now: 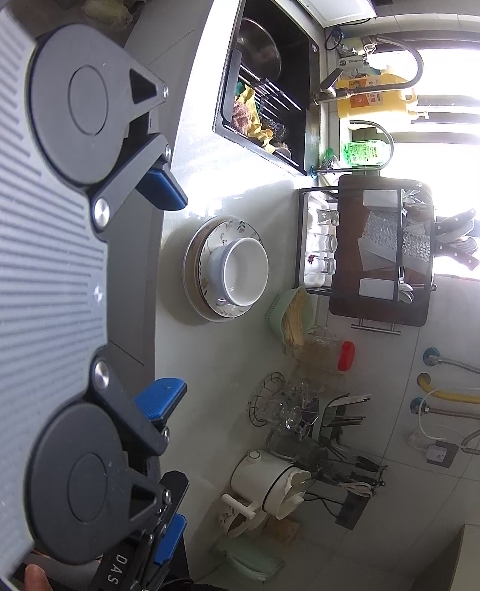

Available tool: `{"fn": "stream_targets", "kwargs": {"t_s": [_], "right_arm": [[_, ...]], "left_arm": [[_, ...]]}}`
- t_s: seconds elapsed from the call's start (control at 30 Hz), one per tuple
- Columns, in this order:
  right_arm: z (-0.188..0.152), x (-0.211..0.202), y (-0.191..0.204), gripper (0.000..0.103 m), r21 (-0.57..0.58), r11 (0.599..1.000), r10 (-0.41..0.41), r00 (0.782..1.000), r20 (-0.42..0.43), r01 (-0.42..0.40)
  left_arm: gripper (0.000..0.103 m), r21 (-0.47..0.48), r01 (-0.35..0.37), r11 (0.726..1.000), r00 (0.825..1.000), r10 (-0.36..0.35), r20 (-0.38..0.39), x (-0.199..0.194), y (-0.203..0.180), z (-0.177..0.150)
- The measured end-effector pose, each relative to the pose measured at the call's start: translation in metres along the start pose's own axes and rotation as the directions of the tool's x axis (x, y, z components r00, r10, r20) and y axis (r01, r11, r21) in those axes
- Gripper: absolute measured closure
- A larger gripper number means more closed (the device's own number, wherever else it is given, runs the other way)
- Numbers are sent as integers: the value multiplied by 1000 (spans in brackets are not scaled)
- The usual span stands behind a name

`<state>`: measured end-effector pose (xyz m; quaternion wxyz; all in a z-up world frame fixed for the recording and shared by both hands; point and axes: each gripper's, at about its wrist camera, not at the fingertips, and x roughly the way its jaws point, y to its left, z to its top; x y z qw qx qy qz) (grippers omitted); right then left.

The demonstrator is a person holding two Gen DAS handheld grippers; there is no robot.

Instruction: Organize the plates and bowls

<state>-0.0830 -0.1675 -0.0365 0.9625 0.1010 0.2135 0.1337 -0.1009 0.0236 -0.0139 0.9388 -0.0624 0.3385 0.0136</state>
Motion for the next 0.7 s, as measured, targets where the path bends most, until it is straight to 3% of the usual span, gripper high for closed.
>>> {"fn": "stream_targets", "kwargs": {"t_s": [0.7], "right_arm": [[-3,5,2,9,-10,1000,-14,1000,3,14]], "left_arm": [[4,26,19,999,1000,-20,5,-2,-1,-4]]}}
